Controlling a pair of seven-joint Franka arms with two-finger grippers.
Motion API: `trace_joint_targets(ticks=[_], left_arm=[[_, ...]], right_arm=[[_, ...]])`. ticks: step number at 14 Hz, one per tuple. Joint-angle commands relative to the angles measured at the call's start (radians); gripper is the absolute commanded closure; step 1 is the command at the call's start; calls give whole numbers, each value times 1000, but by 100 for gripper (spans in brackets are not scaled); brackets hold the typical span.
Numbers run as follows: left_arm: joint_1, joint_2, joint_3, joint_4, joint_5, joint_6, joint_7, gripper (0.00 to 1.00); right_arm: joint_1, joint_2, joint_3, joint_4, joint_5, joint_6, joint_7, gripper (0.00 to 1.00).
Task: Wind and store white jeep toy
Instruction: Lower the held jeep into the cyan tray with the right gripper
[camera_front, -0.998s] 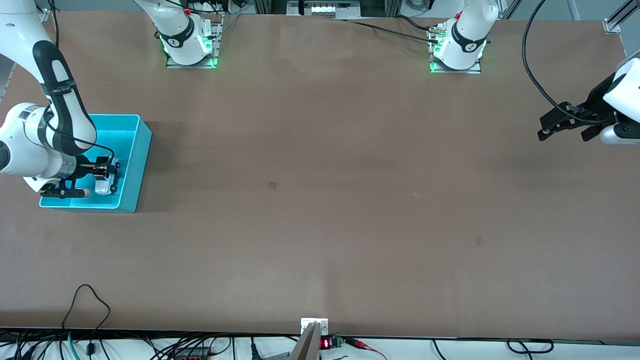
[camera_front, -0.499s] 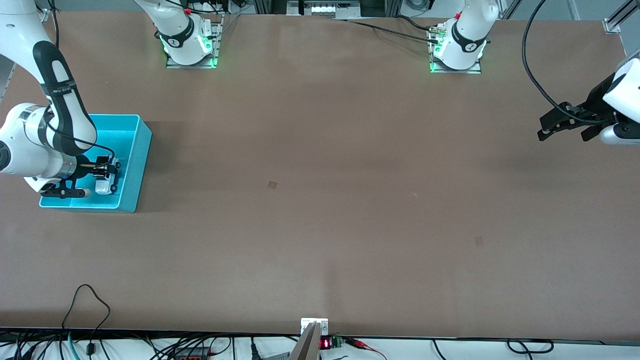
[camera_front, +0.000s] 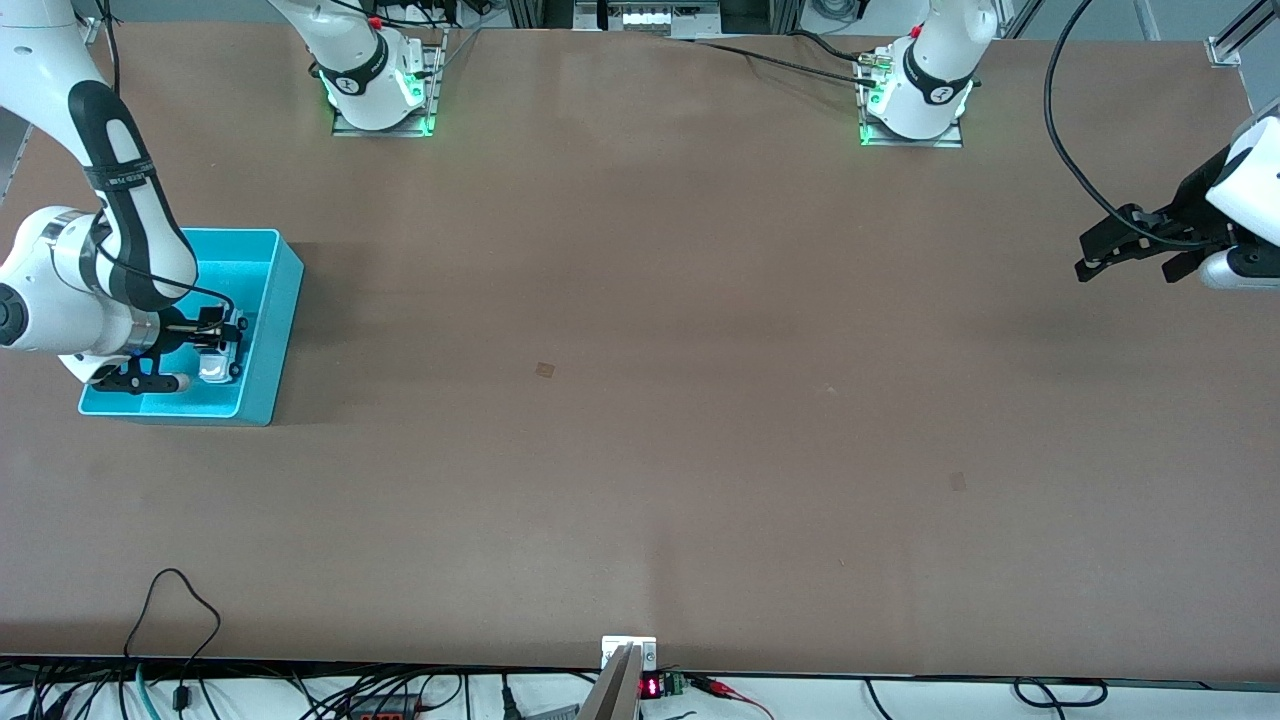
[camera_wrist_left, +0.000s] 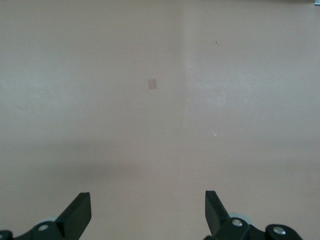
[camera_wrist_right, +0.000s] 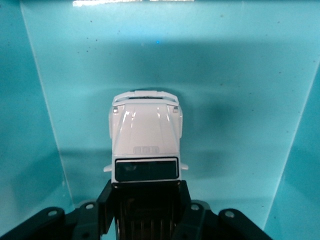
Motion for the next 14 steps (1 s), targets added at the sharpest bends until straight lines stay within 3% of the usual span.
trace_joint_targets(ticks=[1,3,10,13,14], left_arm=[[7,-28,-2,-24,-5,0,10,0],[7,-28,-2,-24,-5,0,10,0],[7,-28,-2,-24,-5,0,11,0],[7,-28,-2,-24,-5,0,11,0],[7,-28,-2,-24,-5,0,11,0]], right_arm=[[-23,-27,21,-22,-7,-5,7,89],[-26,-21,23,-22,-5,-4,7,85],[-26,-12,29,-22,-5,1,7,57],[-25,-12,29,-22,-4,1,7,33],[-25,-12,29,-22,-2,1,7,33]])
